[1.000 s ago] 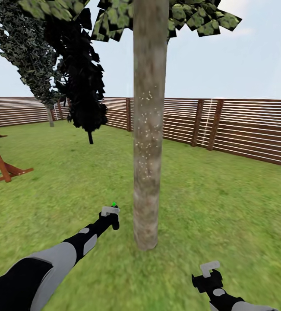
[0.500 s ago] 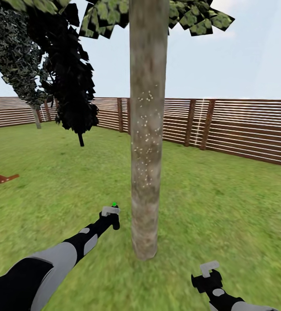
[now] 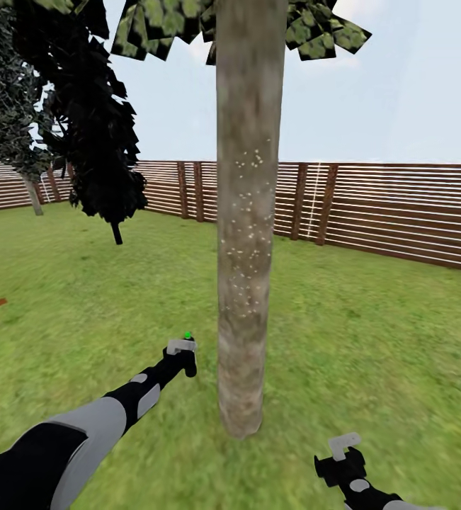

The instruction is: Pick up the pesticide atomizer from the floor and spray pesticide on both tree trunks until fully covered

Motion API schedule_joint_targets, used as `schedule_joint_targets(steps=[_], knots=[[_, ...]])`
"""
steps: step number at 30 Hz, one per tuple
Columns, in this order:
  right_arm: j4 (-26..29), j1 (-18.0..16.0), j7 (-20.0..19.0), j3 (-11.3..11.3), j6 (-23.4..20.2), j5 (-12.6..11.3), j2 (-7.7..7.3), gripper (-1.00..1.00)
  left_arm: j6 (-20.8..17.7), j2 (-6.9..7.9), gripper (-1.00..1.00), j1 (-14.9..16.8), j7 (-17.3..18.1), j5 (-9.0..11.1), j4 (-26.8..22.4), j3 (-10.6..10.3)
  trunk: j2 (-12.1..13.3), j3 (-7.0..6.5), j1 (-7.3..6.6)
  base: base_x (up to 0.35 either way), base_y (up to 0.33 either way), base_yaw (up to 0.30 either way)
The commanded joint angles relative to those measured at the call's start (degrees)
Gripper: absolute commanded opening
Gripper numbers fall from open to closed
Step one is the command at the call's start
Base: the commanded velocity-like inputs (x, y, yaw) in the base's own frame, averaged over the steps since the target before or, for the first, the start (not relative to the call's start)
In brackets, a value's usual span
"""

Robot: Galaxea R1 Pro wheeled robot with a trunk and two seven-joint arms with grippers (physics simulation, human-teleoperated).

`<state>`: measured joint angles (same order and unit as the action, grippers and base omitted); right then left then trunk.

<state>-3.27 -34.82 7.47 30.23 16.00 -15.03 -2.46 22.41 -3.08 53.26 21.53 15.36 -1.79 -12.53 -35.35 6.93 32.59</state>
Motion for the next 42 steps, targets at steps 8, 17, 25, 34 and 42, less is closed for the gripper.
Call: schedule_joint_targets(steps=[8,17,25,34,42], knots=[[0.0,0.0,0.0,0.0,0.0,0.0,0.0,1.0,0.0,0.0,-1.0,0.0,0.0,0.0,0.0,0.0,0.0,-0.08,0.0,0.065,0.337,-0.152],[0.0,0.0,0.0,0.0,0.0,0.0,0.09,1.0,0.0,0.0,-1.0,0.0,0.0,0.0,0.0,0.0,0.0,-0.44,0.0,0.002,0.341,-0.291],[0.0,0.0,0.0,0.0,0.0,0.0,0.09,1.0,-0.1,0.0,-1.0,0.0,0.0,0.0,0.0,0.0,0.0,-0.63,0.0,0.0,0.341,-0.188],[0.0,0.0,0.0,0.0,-0.1,0.0,0.17,1.0,-0.1,0.0,-1.0,0.0,0.0,0.0,0.0,0.0,0.0,-0.39,0.0,0.0,0.341,-0.138],[0.0,0.1,-0.1,0.0,-0.3,0.0,0.18,1.0,-0.2,0.03,-1.0,0.0,-0.1,0.0,0.0,0.1,0.0,-0.39,0.0,0.079,0.347,-0.297]])
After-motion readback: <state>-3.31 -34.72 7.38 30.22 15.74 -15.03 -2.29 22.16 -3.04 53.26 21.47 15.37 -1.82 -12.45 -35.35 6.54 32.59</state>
